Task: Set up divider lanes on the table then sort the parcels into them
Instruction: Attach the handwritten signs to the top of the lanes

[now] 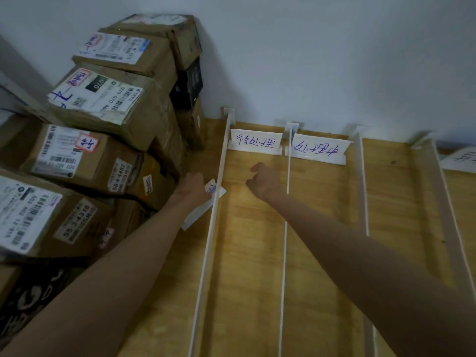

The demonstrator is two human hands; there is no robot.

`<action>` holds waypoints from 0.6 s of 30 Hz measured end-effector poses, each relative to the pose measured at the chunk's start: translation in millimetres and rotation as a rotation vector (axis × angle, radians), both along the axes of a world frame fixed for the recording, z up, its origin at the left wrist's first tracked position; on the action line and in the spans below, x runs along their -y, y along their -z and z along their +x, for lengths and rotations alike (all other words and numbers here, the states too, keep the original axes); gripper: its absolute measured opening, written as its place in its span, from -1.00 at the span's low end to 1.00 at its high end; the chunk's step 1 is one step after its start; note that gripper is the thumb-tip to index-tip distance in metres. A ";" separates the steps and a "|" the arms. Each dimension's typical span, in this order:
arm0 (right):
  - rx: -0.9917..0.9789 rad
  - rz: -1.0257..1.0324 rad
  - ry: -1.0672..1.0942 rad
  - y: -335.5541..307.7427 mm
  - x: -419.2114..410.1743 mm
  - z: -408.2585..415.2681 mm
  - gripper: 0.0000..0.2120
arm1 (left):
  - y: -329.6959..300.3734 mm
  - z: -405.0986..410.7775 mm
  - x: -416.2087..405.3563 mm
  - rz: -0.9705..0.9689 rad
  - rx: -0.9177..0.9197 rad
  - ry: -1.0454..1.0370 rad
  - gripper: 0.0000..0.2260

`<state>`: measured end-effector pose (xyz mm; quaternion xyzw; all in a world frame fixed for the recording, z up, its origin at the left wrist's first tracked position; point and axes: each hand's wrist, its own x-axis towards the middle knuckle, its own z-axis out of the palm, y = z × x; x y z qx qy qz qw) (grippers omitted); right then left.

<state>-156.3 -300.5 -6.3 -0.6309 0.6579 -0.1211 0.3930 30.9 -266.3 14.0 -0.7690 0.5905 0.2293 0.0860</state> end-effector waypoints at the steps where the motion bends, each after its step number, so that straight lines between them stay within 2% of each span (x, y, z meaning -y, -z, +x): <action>1: 0.007 0.010 -0.013 0.0 -5.8 0.3 -0.59 | 2.5 -1.4 -6.6 0.018 0.036 0.017 -0.66; 6: 0.011 0.021 -0.051 -1.3 -25.6 -3.5 -0.63 | 9.6 -5.8 -29.5 -0.001 0.199 0.037 -0.74; 13: 0.015 0.003 -0.066 -11.1 -43.5 -3.6 -0.76 | -6.8 -10.9 -42.9 -0.110 0.155 -0.051 -0.80; 18: 0.066 -0.080 -0.086 -36.9 -52.0 7.3 -0.80 | -40.7 -17.3 -47.0 -0.211 0.097 -0.077 -0.66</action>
